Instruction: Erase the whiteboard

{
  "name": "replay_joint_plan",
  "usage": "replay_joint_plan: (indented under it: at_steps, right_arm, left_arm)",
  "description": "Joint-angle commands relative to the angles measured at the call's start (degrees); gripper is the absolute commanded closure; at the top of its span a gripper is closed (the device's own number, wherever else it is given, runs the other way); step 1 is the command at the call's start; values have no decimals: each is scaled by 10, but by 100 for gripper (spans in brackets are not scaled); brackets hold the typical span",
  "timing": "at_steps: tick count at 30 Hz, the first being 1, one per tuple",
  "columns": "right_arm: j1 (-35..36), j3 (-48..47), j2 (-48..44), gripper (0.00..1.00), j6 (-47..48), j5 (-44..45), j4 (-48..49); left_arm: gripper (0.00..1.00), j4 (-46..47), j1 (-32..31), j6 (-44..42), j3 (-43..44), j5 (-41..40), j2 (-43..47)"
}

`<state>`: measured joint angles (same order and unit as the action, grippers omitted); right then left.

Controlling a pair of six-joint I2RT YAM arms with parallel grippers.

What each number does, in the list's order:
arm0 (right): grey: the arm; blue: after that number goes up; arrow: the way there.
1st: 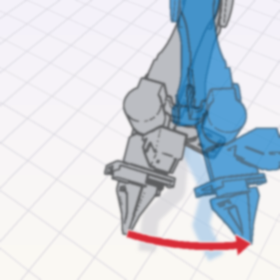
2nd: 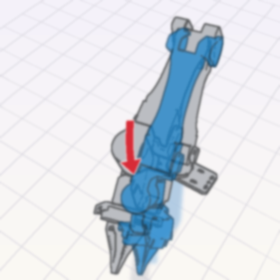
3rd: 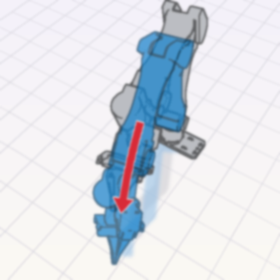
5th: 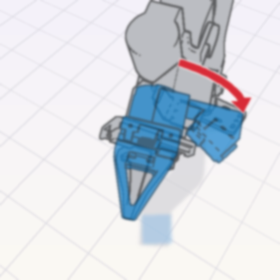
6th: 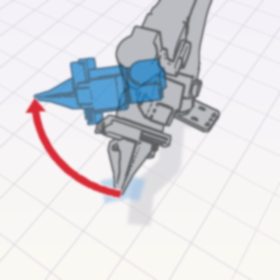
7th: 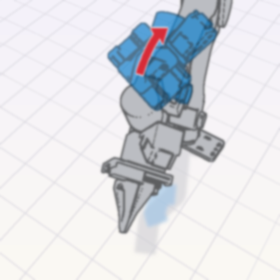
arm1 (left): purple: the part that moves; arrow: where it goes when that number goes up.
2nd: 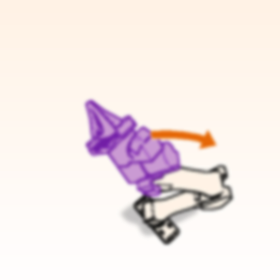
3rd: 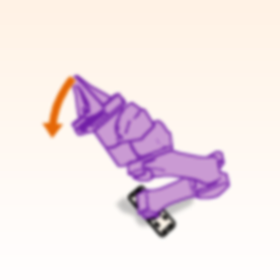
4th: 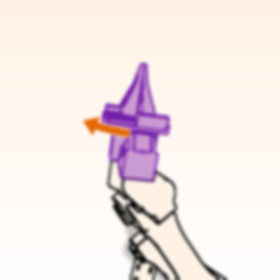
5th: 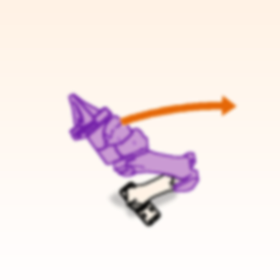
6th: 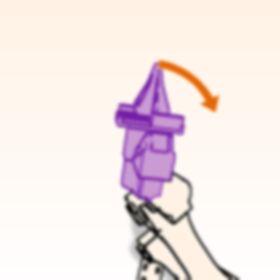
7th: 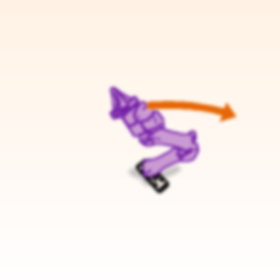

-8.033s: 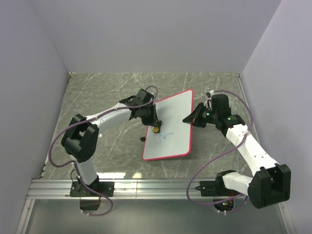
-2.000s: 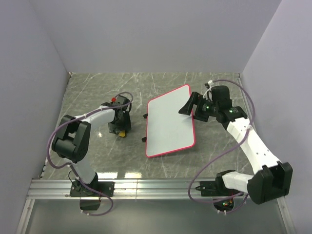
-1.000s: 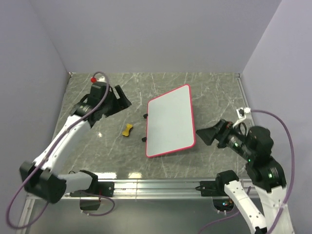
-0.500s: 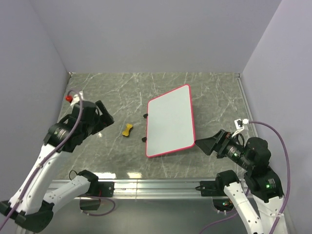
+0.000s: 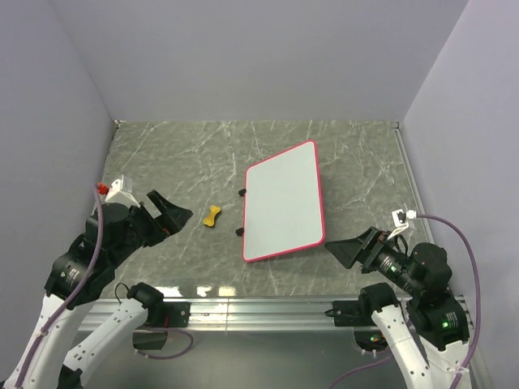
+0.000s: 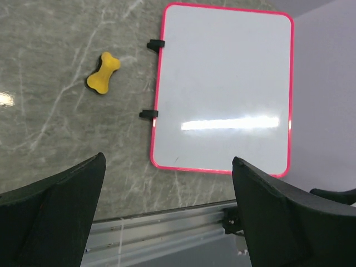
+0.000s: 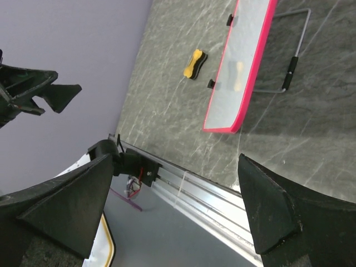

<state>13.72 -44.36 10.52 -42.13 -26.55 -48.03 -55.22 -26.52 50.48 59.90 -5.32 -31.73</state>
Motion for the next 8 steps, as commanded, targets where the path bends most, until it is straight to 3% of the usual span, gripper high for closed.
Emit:
replay_joint_plan:
  at_steps: [1,8]
  right_arm:
    - [-1,-16,-13,0,6,1,-14]
    - [-1,-42,-13,0,23,-4,-35]
  left_arm:
    - [1,53,-2,11,-13,48,7]
    - [1,59,-2,10,-2,40,-16]
